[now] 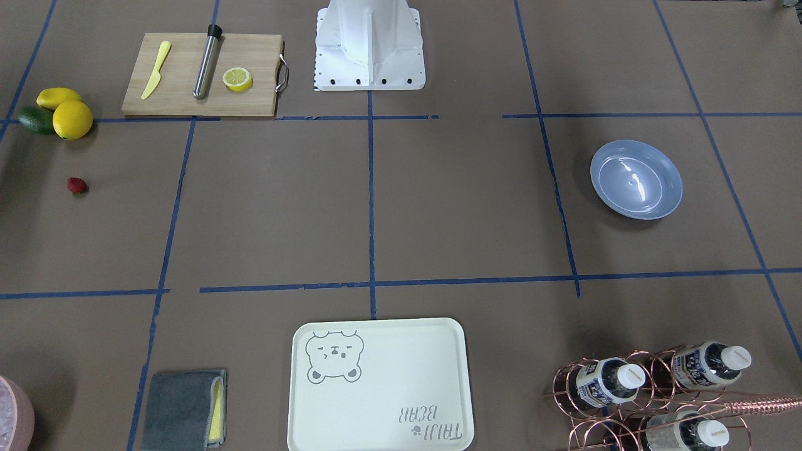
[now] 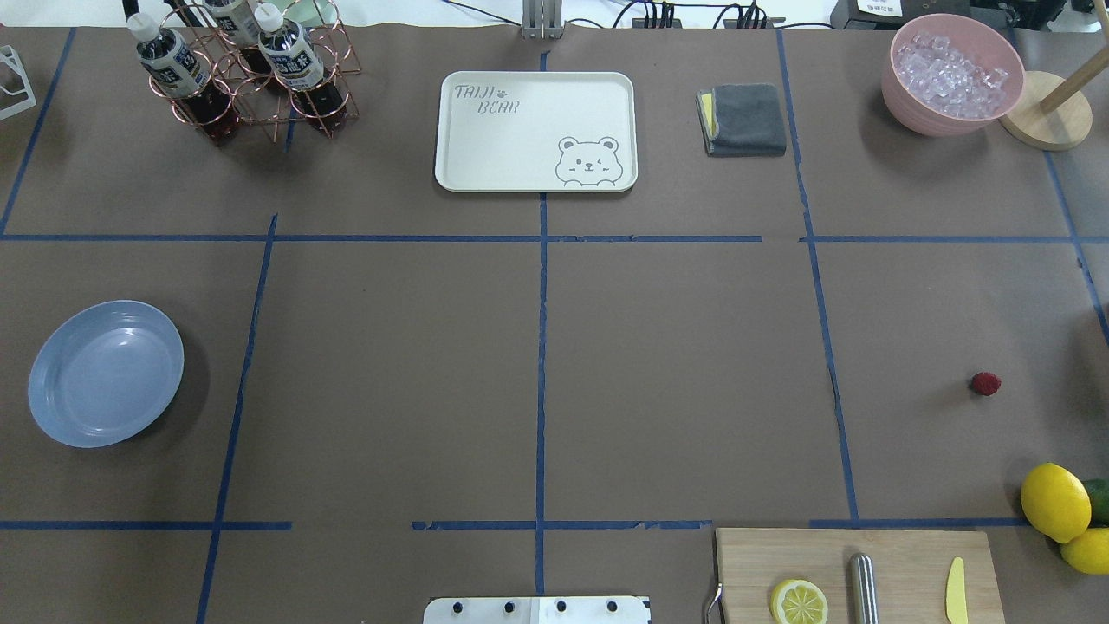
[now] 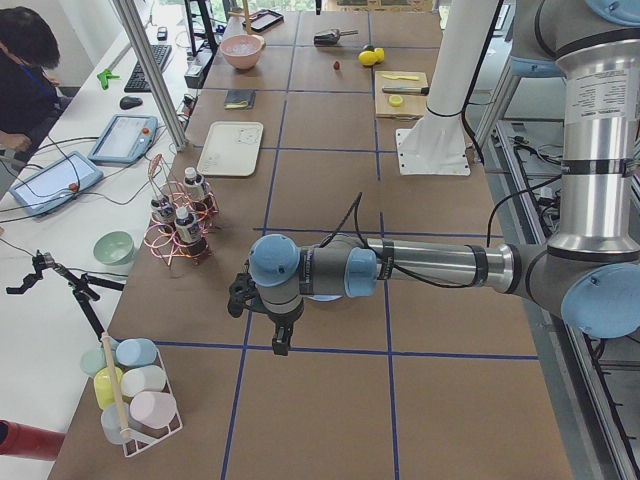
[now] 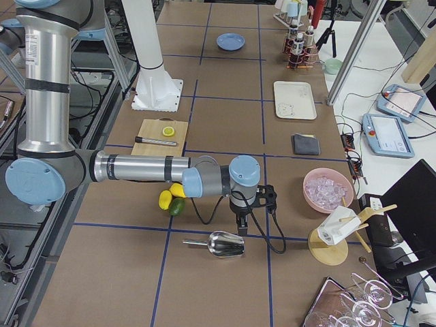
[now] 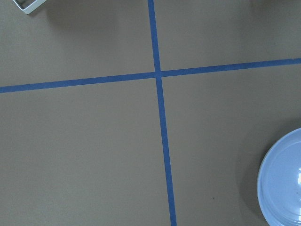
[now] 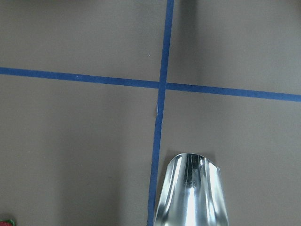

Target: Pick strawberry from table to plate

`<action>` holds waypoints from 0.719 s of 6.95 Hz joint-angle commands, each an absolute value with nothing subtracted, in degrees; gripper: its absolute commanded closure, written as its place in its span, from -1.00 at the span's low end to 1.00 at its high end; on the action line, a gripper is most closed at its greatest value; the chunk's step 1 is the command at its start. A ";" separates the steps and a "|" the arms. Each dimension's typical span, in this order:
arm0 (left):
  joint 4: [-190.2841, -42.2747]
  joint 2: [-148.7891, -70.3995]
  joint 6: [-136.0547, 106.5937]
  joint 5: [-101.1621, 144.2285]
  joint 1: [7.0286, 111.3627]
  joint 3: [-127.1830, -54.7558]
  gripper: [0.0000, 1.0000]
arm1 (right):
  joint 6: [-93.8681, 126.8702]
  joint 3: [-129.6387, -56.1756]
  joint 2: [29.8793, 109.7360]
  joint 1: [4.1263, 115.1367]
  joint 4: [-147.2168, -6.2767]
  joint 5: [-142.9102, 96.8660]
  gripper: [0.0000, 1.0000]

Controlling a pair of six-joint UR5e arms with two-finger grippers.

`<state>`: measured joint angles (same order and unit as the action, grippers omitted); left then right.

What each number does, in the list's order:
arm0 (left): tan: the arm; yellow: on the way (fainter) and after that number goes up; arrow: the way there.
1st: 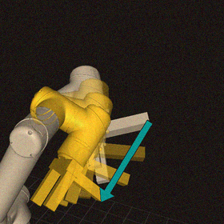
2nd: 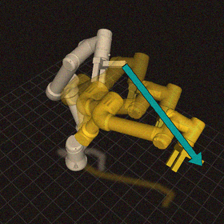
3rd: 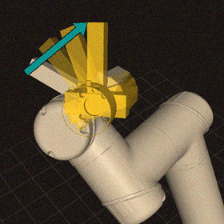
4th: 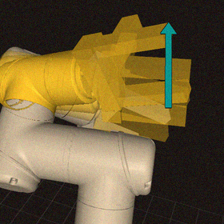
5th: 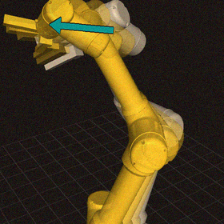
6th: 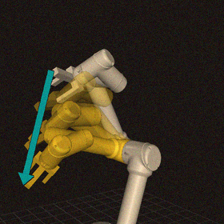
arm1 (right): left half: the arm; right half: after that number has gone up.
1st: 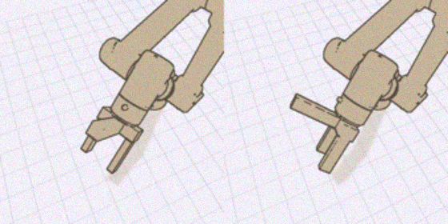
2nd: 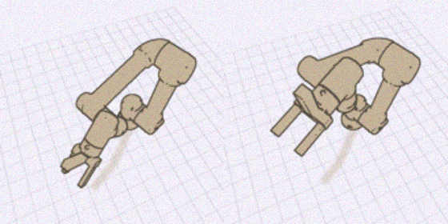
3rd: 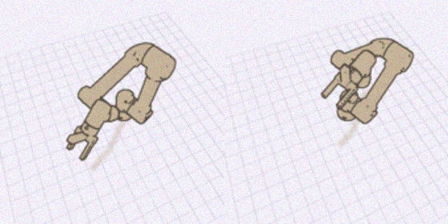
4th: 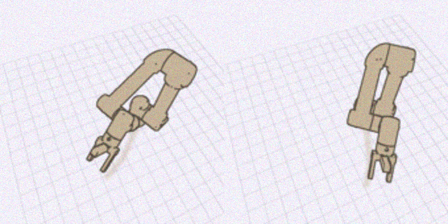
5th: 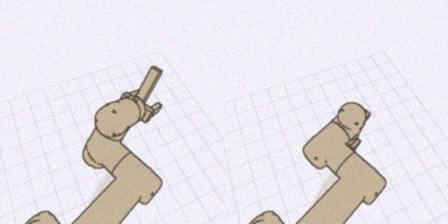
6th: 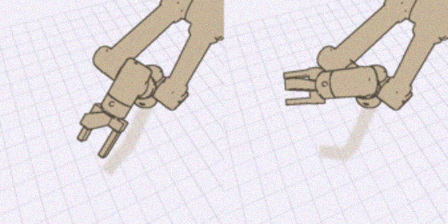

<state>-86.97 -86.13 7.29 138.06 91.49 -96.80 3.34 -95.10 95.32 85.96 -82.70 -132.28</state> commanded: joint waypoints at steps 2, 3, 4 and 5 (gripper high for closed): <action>-87.01 -86.04 7.47 138.51 91.49 -96.59 -1.00 | 3.34 -95.10 95.36 85.96 -82.71 -132.36 -1.00; -87.10 -85.96 7.47 138.60 91.49 -97.03 -1.00 | 3.25 -95.27 95.36 85.87 -82.62 -132.36 -1.00; -87.27 -86.13 7.64 138.43 91.49 -97.12 -1.00 | 3.25 -95.80 94.93 85.87 -82.53 -132.28 -1.00; -89.45 -86.13 7.56 138.17 91.41 -97.29 -1.00 | 3.34 -95.97 94.49 85.87 -82.44 -132.28 -1.00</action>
<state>-87.76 -86.08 7.56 138.41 91.47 -97.09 3.28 -95.64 94.96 85.88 -82.55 -132.31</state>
